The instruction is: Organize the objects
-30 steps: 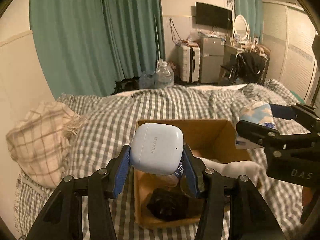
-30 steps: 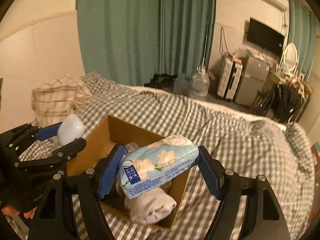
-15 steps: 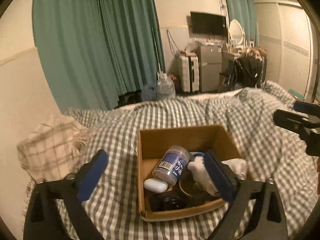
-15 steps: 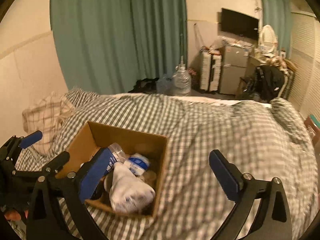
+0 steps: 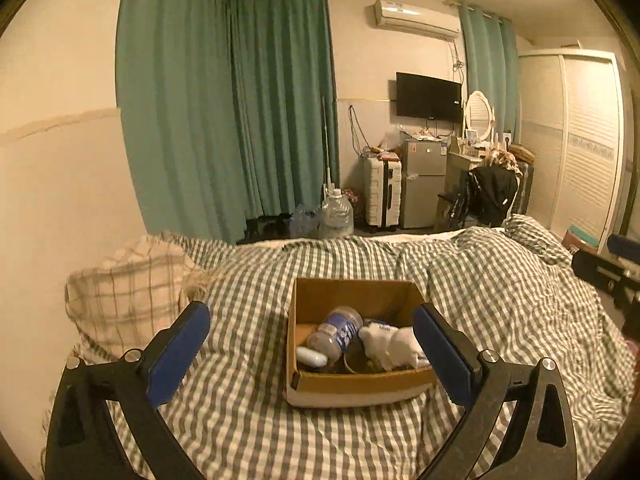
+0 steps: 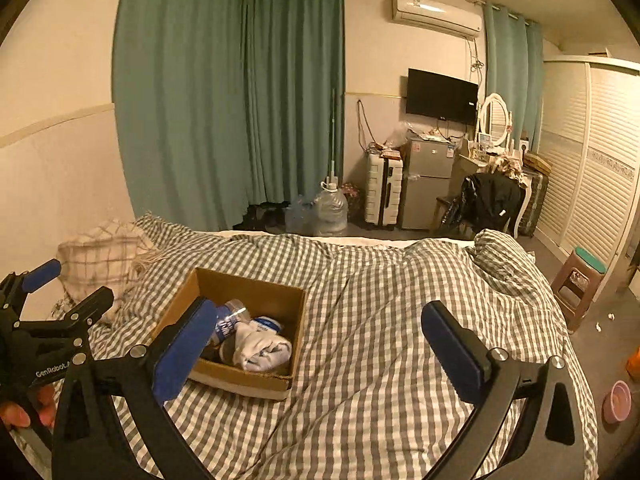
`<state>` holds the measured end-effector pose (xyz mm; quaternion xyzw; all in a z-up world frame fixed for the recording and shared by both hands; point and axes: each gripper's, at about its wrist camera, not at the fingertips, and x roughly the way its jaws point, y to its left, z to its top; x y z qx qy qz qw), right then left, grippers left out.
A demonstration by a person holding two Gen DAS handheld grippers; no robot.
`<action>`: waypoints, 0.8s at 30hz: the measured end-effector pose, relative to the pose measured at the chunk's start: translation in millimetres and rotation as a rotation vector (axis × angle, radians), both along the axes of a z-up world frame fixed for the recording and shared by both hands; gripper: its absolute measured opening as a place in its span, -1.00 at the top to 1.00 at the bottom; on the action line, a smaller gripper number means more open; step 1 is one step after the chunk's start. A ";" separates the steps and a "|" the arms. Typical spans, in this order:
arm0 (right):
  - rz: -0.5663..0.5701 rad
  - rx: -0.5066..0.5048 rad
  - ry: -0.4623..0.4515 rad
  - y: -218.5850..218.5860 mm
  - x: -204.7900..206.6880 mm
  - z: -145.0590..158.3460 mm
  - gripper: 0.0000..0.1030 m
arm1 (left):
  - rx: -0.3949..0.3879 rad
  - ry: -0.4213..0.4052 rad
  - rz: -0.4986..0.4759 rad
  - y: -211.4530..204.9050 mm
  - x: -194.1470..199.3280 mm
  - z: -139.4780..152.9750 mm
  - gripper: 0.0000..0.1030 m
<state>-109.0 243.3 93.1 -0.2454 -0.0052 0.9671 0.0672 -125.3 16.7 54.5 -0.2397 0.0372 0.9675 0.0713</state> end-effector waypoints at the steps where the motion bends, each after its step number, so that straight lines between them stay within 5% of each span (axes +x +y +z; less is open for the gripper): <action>1: 0.004 0.005 -0.003 -4.2 2.0 -2.8 -0.99 | 0.010 -0.005 0.003 -1.5 0.9 -2.1 -1.00; 16: -0.014 0.043 -0.047 -24.2 -18.4 -83.5 -0.99 | -0.010 -0.009 0.073 -1.4 -0.9 -48.8 -1.00; 24: -0.028 0.040 -0.065 -19.9 -18.9 -93.9 -0.99 | -0.027 -0.010 0.062 6.1 2.1 -52.9 -1.00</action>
